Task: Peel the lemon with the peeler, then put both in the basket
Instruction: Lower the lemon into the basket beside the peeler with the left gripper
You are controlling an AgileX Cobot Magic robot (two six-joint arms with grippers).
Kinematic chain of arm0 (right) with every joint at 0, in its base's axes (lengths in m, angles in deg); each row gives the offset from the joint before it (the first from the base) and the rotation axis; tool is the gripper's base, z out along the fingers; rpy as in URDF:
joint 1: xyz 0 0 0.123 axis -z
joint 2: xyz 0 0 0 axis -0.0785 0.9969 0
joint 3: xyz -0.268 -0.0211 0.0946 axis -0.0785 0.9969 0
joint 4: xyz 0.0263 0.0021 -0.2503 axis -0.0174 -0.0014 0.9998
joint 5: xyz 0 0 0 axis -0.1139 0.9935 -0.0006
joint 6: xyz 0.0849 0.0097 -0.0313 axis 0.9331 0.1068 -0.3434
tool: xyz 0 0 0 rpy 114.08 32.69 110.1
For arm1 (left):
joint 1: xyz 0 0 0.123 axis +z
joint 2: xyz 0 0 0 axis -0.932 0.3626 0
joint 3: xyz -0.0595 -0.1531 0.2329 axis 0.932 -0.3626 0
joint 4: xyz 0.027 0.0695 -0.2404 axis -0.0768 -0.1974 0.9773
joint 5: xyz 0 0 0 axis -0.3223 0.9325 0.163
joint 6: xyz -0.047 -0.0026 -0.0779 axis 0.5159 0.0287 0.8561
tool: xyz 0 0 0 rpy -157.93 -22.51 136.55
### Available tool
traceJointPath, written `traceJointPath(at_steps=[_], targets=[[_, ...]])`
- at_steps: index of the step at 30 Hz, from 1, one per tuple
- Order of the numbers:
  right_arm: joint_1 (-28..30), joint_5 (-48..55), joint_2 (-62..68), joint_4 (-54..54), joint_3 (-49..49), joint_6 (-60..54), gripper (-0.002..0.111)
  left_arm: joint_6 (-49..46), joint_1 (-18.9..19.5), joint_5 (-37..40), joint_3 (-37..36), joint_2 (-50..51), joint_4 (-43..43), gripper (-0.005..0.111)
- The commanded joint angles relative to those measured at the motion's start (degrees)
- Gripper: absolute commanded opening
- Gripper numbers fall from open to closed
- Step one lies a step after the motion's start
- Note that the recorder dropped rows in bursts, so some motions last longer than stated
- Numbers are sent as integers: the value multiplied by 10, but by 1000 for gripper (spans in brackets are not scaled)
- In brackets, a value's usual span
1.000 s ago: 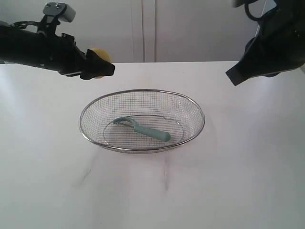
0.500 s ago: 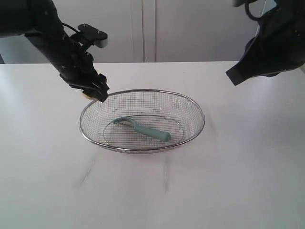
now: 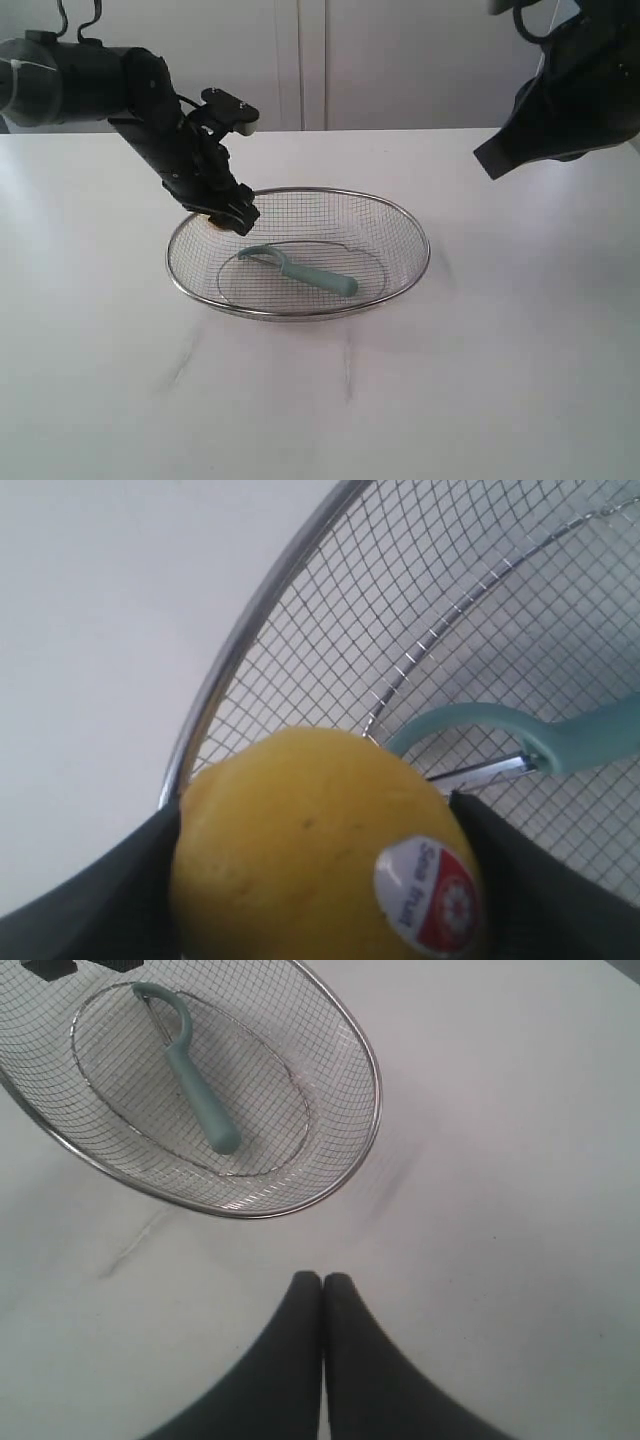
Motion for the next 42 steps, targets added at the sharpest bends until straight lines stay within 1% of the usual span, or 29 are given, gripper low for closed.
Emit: traceJointPath(at_steps=[1, 6, 14, 23, 25, 31, 37, 42], targets=[[4, -4, -4, 0, 2, 2, 0, 5, 0, 0, 2, 11, 20, 0], [4, -4, -4, 0, 2, 2, 0, 5, 0, 1, 2, 28, 29, 0], [4, -4, -4, 0, 2, 2, 0, 5, 0, 32, 2, 35, 38, 0], [4, -4, -4, 0, 2, 2, 0, 5, 0, 31, 2, 35, 38, 1], [4, -4, -4, 0, 2, 2, 0, 5, 0, 31, 2, 35, 38, 9], [4, -4, -4, 0, 2, 2, 0, 5, 0, 31, 2, 35, 38, 37], [4, -4, -4, 0, 2, 2, 0, 5, 0, 31, 2, 35, 38, 58], [4, -4, -4, 0, 2, 2, 0, 7, 0, 31, 2, 35, 38, 69]])
